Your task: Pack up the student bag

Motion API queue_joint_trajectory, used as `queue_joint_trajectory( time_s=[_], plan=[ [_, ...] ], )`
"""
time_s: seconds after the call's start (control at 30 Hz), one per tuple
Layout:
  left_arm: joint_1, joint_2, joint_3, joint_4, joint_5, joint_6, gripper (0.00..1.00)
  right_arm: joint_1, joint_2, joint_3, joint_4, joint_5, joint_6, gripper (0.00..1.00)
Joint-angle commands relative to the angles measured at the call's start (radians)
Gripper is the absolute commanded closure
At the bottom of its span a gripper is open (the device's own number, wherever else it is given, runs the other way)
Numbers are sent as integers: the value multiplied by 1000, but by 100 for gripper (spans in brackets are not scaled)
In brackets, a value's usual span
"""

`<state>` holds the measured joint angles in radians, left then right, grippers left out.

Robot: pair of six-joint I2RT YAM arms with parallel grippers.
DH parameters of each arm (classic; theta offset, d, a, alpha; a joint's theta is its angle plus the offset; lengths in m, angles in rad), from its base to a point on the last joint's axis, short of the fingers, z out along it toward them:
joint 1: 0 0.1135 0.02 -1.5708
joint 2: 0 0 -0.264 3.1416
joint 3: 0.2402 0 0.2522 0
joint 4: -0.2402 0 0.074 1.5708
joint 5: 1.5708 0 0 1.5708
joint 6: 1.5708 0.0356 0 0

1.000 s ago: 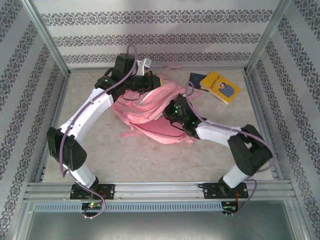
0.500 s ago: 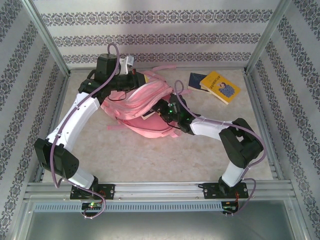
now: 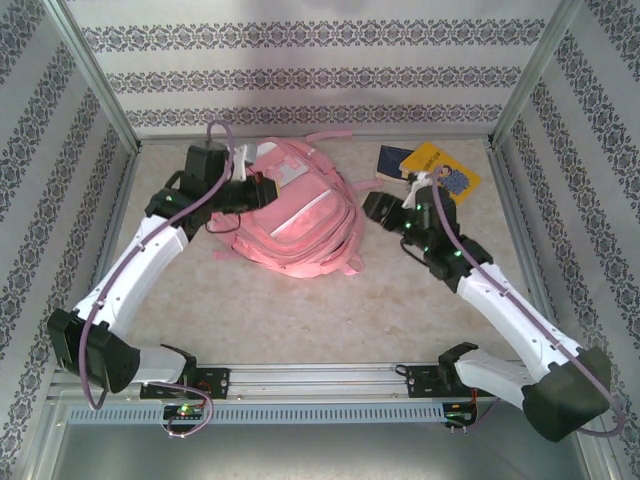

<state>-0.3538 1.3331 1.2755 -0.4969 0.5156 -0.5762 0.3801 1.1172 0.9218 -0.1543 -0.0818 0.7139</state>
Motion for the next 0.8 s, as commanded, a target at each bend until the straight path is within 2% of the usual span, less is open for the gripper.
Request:
queue_joint_trajectory(
  time_s=[0.0,0.1,0.23,0.3,0.43,0.57,0.77],
  plan=[
    [-81,4,-94,94,-61,2,100,-83,198,163,-212,156,-119,40],
    [-128,32,-103,70,-90,65,100,-176,432,400,-316,184,-158,35],
    [-134,29,-107,64,-98,90,100,-276,767,753,-461,256,-203,33],
    [-133,25,-107,72,-74,87,100,-342,944,961,-548,191,-193,33],
    [-127,34,-104,67,-46,85,100,-461,1226,1273,-675,-21,-157,32],
    [-121,37,-112,84,-27,73,100,-539,1362,1375,-673,-154,-90,31],
    [-113,30,-107,85,-21,70,100,-563,1440,1368,-718,-198,-38,32]
  ],
)
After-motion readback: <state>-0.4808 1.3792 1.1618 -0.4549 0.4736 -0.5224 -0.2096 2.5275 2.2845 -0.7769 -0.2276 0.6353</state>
